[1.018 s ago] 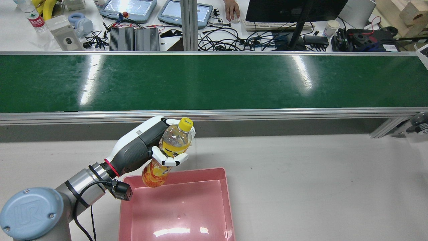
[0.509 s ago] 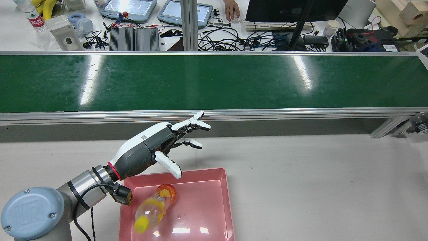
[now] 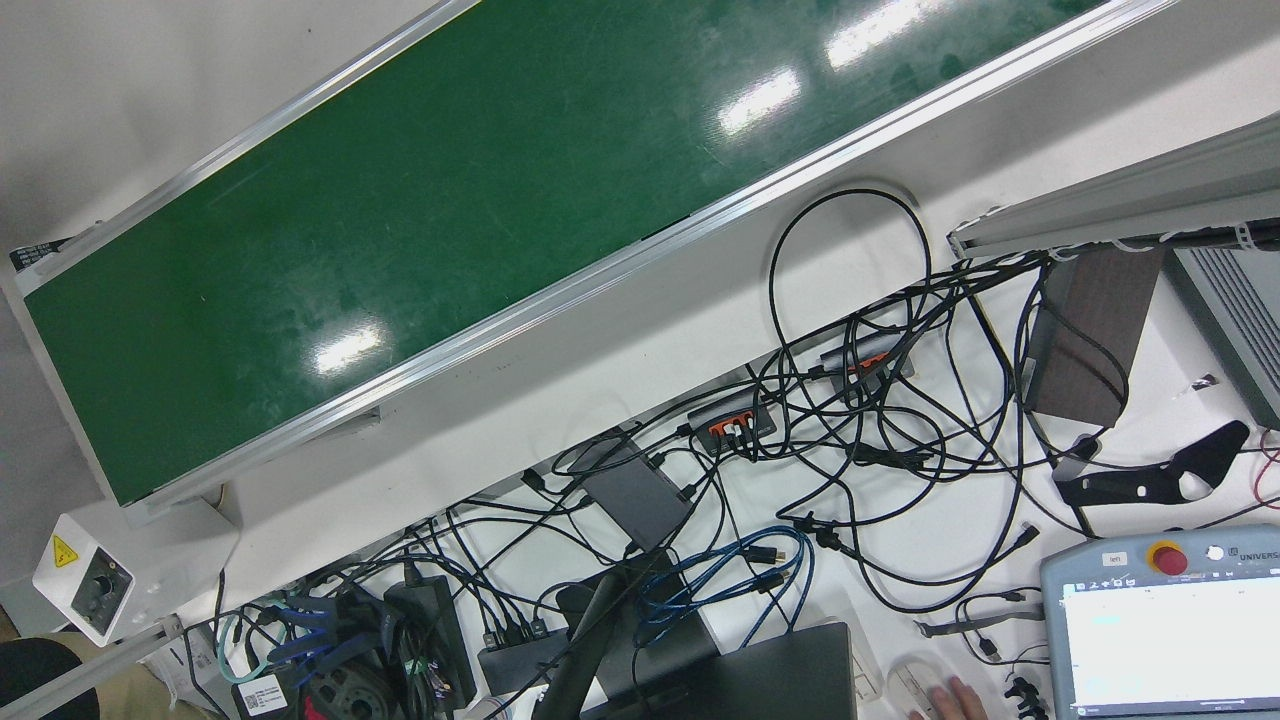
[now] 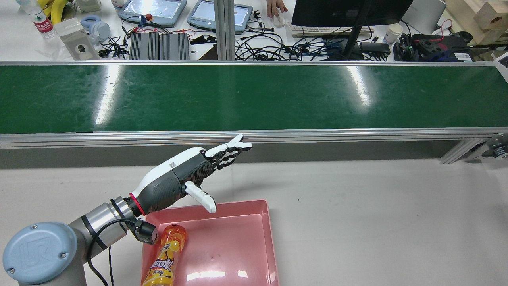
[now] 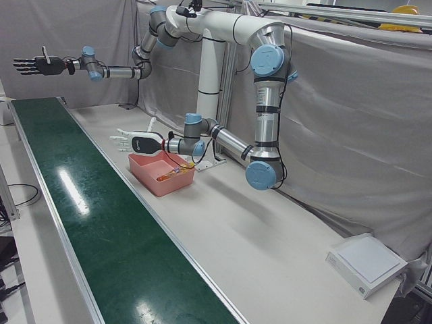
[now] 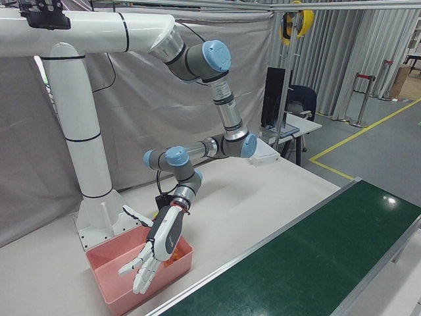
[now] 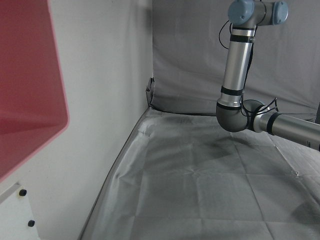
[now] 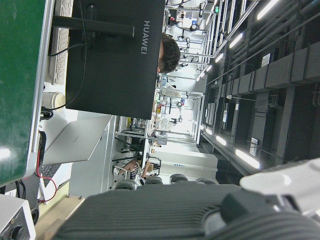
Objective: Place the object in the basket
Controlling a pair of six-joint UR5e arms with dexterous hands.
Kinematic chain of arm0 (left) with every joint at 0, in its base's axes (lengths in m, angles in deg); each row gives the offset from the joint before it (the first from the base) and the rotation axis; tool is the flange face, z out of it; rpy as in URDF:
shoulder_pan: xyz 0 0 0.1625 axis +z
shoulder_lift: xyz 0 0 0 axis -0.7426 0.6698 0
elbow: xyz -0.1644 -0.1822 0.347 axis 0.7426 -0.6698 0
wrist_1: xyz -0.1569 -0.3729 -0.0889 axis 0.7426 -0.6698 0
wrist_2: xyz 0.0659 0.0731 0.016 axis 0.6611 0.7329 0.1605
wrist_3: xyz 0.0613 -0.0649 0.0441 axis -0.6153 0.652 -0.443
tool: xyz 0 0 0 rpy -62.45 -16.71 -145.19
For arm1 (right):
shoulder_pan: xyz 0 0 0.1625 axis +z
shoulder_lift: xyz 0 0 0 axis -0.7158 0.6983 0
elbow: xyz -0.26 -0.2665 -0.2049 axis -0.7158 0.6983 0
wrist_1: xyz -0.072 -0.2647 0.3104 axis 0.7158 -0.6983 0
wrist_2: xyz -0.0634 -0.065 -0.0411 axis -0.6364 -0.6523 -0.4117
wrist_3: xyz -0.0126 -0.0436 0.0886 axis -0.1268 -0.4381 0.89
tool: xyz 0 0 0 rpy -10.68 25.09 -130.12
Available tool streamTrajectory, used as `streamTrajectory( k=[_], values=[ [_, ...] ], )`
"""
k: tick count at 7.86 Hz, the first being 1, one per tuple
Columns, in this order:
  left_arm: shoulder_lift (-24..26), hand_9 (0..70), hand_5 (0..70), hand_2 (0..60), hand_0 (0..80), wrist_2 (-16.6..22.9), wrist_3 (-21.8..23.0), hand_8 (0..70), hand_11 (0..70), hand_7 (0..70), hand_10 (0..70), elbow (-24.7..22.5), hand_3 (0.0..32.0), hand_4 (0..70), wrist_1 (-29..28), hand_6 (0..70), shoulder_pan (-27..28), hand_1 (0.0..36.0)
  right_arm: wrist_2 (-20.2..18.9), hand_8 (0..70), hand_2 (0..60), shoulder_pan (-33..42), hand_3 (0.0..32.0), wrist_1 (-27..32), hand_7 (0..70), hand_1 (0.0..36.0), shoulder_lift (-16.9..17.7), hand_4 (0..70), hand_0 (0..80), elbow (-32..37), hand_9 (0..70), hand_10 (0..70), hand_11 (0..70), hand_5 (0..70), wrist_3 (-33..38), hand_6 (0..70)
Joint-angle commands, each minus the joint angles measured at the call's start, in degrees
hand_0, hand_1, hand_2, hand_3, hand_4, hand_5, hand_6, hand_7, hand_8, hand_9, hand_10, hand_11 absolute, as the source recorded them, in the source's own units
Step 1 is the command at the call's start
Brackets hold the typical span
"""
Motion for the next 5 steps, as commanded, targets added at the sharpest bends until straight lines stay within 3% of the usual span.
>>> streamTrajectory(
  k=[1,3,5],
  values=[
    [0.0,7.0,18.3,0.0,44.5,0.1,0.1,7.2,8.5,0.0,6.0,-0.2,7.0,11.6,-0.1,1.3,-0.1,0.0,0.0,0.0,0.0,0.0,0.0,0.0,0.0,0.0,0.0,0.0,0.0,-0.1,0.0,0.0,0.0,0.0,0.0,0.0],
    [0.4,8.5,21.0,0.0,51.2,2.2,0.5,8.5,11.4,1.0,7.4,-0.4,4.6,12.6,-0.3,2.3,-0.3,0.1,0.0,0.0,0.0,0.0,0.0,0.0,0.0,0.0,0.0,0.0,0.0,-0.1,0.0,0.0,0.0,0.0,0.0,0.0],
    [0.4,8.9,21.6,0.0,53.4,3.0,0.5,8.8,11.5,1.2,7.2,-0.4,4.2,12.4,-0.5,2.5,-0.4,1.5,0.0,0.0,0.0,0.0,0.0,0.0,0.0,0.0,0.0,0.0,0.0,-0.1,0.0,0.0,0.0,0.0,0.0,0.0]
  ],
)
